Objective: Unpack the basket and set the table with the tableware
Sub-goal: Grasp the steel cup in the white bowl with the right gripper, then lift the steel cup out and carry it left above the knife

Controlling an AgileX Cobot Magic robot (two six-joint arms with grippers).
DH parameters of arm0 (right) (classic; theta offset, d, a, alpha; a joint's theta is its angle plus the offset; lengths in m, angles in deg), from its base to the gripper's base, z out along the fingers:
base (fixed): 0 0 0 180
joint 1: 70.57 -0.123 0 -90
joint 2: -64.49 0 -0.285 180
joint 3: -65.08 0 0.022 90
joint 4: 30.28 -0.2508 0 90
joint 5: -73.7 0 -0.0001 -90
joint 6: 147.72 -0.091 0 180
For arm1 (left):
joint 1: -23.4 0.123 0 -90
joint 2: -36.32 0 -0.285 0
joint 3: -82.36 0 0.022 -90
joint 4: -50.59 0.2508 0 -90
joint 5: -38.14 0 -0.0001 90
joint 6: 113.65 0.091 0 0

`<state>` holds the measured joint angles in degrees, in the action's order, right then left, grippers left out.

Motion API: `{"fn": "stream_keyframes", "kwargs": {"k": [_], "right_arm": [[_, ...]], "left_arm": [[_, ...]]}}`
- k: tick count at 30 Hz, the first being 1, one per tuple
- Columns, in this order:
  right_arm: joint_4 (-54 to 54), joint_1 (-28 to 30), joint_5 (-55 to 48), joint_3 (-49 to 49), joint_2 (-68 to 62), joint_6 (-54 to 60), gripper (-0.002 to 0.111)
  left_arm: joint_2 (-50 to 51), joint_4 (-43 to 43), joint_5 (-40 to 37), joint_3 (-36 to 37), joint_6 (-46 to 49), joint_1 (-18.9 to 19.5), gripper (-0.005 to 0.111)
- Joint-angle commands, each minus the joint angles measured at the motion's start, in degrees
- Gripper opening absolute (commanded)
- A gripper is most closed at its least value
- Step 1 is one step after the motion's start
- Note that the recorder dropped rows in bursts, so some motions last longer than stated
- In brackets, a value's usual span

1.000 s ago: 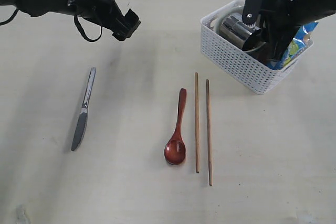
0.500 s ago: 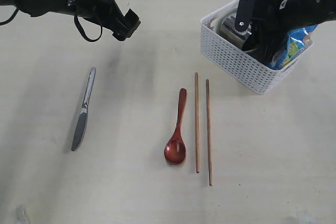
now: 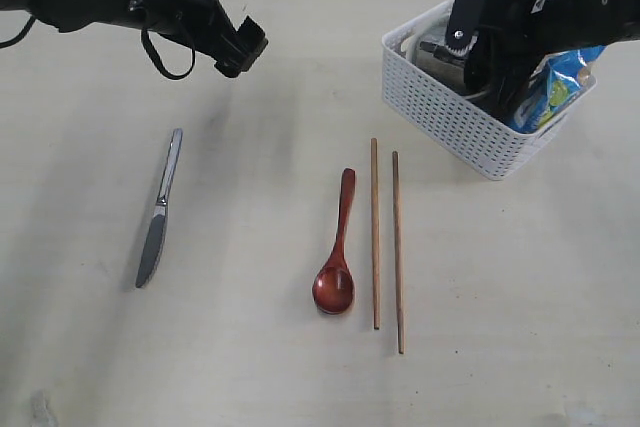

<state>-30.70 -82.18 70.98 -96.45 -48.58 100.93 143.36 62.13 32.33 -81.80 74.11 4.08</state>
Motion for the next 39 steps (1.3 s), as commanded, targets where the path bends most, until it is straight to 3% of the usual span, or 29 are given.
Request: {"fn": "stream_keyframes", "kwargs": {"k": [1, 26, 33, 39], "right_arm": [[0.0, 0.0, 0.5, 0.3, 0.0, -0.5, 0.0], [-3.0, -1.0, -6.5, 0.3, 14.1, -1.0, 0.0], [-6.0, -10.3, -9.9, -0.8, 17.6, -4.2, 0.0], [-1.9, -19.9, -18.5, -9.0, 13.6, -6.4, 0.0]], "left_arm": [[-0.2, 0.3, 0.8, 0.0, -0.1, -0.4, 0.105], [-1.6, 0.6, -1.4, 0.0, -0.1, -0.4, 0.105], [-9.5, 0.4, -9.2, 0.0, -4.1, 3.6, 0.105], [-14.6, 0.4, -15.0, 0.0, -8.2, 10.2, 0.105]]}}
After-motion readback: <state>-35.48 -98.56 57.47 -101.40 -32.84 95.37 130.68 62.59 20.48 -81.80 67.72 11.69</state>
